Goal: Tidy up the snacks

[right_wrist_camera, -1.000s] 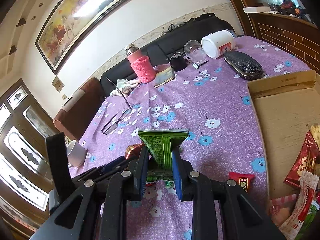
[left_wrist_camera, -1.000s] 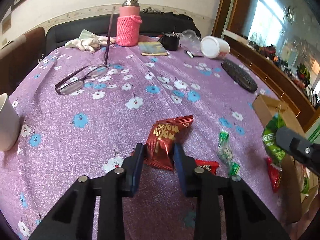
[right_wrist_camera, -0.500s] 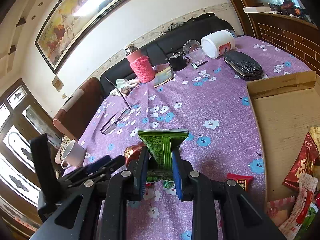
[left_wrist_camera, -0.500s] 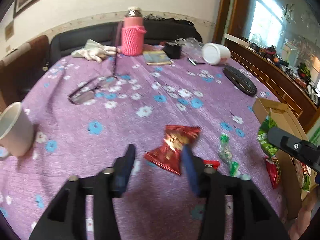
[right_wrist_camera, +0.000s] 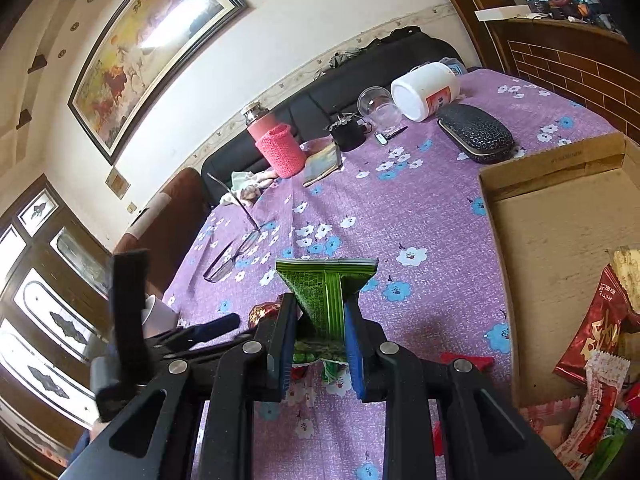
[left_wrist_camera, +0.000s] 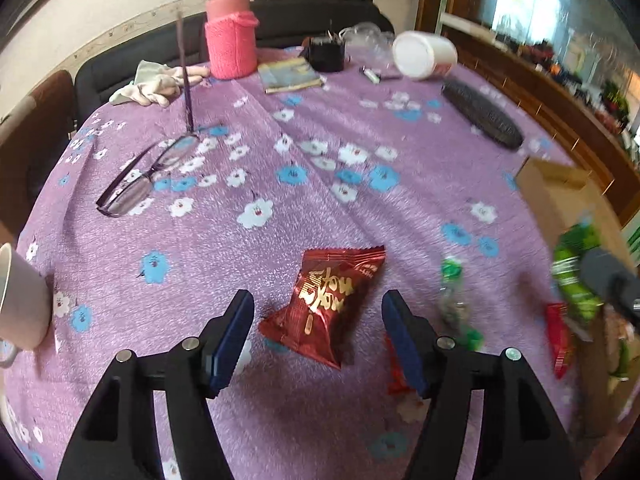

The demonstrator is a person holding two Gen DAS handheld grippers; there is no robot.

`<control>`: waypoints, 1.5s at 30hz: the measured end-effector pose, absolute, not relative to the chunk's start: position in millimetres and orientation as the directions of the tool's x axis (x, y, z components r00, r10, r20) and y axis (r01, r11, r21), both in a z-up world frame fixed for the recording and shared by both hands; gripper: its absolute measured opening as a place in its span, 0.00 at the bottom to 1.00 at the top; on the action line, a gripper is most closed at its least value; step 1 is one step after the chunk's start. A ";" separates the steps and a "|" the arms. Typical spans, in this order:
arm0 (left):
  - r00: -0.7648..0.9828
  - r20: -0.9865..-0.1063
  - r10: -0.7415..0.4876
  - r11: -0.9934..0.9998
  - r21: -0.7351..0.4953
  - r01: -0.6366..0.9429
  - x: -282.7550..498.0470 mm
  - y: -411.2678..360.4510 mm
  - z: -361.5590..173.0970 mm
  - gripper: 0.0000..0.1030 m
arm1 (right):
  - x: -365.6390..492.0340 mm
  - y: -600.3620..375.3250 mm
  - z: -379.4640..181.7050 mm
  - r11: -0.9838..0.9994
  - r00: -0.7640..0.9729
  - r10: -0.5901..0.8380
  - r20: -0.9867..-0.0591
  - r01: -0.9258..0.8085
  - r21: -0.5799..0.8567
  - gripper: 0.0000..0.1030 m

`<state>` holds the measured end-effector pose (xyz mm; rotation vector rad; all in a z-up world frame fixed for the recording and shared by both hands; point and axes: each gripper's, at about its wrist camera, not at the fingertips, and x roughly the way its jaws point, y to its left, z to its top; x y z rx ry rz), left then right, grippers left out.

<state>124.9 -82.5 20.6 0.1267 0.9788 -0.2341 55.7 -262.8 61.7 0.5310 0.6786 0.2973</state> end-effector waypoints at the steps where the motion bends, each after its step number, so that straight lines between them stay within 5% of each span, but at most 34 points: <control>1: 0.540 -0.832 -0.129 0.970 0.007 0.243 126.0 -83.4 16.2 0.54 | 55.7 -263.1 61.9 0.826 0.744 0.428 -0.514 -0.091 0.556 0.24; 4: 0.562 -0.817 -0.127 0.978 -0.008 0.209 126.0 -81.0 11.3 0.39 | 56.4 -261.6 61.7 0.828 0.740 0.430 -0.518 -0.094 0.552 0.24; 9: 0.609 -0.783 -0.125 0.985 -0.026 0.170 118.2 -75.8 15.5 0.31 | 56.8 -259.8 60.8 0.835 0.736 0.426 -0.526 -0.095 0.542 0.24; 27: 0.626 -0.719 -0.301 0.944 -0.133 0.301 95.5 -124.6 67.1 0.31 | 54.5 -300.2 78.3 0.826 0.790 0.337 -0.512 0.013 0.563 0.24; 45: 0.463 -0.732 -0.499 0.809 -0.202 0.552 53.4 -279.8 51.4 0.31 | 29.6 -454.5 54.5 0.634 0.767 0.071 -0.638 0.459 0.623 0.23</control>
